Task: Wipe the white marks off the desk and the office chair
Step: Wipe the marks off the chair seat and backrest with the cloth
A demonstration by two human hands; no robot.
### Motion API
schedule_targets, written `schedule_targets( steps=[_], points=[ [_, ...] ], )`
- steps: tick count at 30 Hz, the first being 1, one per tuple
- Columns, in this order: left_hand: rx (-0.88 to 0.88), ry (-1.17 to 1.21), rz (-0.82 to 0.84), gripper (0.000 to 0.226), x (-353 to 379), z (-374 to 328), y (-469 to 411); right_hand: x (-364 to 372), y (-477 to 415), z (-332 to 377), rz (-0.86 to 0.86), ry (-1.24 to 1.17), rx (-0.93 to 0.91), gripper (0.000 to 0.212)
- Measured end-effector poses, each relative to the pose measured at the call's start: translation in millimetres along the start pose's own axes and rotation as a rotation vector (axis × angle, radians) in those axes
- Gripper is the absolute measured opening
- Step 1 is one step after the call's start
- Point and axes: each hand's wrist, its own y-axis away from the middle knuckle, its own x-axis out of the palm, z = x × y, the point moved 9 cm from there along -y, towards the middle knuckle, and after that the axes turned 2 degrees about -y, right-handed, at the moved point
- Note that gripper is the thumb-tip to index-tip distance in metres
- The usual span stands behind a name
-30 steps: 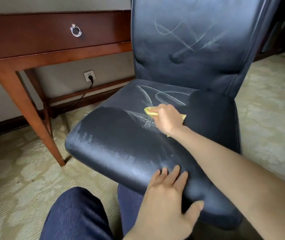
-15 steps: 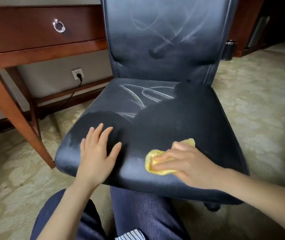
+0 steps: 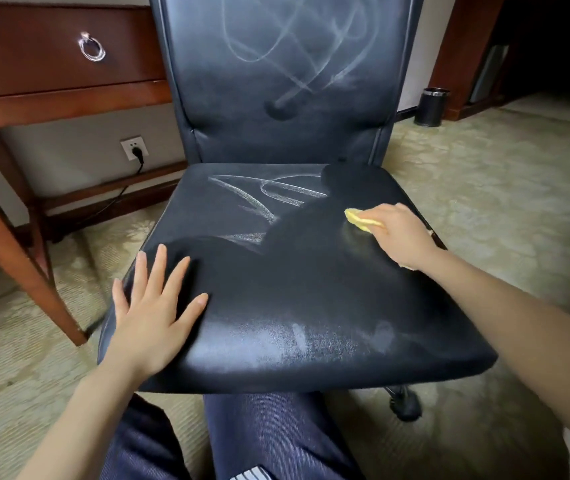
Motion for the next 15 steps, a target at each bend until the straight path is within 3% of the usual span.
schedule_targets(
  steps=[4, 6, 15],
  points=[
    [-0.020, -0.023, 0.032, 0.075, -2, -1, 0, 10, -21, 7, -0.134, 0.134, 0.316, 0.041],
    [-0.026, -0.028, 0.039, 0.083, -4, 0, -1, 20, -22, 30, -0.126, 0.156, 0.344, 0.037],
    [-0.122, -0.067, 0.102, 0.087, 2, 9, -17, 36, 38, 162, -0.161, 0.030, -0.128, 0.042]
  ],
)
